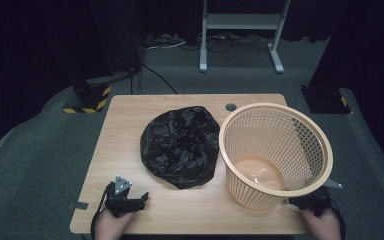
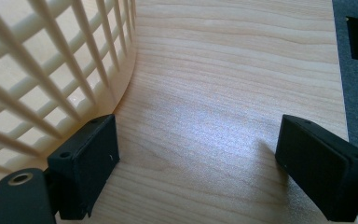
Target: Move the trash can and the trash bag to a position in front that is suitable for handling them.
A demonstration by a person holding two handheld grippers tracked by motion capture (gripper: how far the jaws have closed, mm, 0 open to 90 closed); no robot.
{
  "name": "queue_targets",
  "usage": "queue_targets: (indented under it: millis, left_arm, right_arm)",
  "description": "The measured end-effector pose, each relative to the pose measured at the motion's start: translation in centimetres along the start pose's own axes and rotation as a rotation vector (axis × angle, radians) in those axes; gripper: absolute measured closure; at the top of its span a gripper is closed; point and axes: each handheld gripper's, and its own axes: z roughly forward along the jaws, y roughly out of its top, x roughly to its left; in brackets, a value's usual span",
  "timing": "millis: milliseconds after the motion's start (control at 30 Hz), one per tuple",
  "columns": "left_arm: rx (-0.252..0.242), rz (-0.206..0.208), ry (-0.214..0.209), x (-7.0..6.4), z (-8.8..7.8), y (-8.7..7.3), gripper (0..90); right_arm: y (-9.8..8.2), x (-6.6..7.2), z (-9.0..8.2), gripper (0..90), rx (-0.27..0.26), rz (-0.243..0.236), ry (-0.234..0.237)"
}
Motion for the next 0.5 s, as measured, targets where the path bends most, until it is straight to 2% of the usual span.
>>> queue_targets:
  millis: [500]
  left_arm:
    - [0.004,-0.005,0.003,-0.08,0.00,-0.03,6.5]
  right_arm:
    - [0.03,-0.04,0.09,12.5,-0.005,-0.005,-0.003]
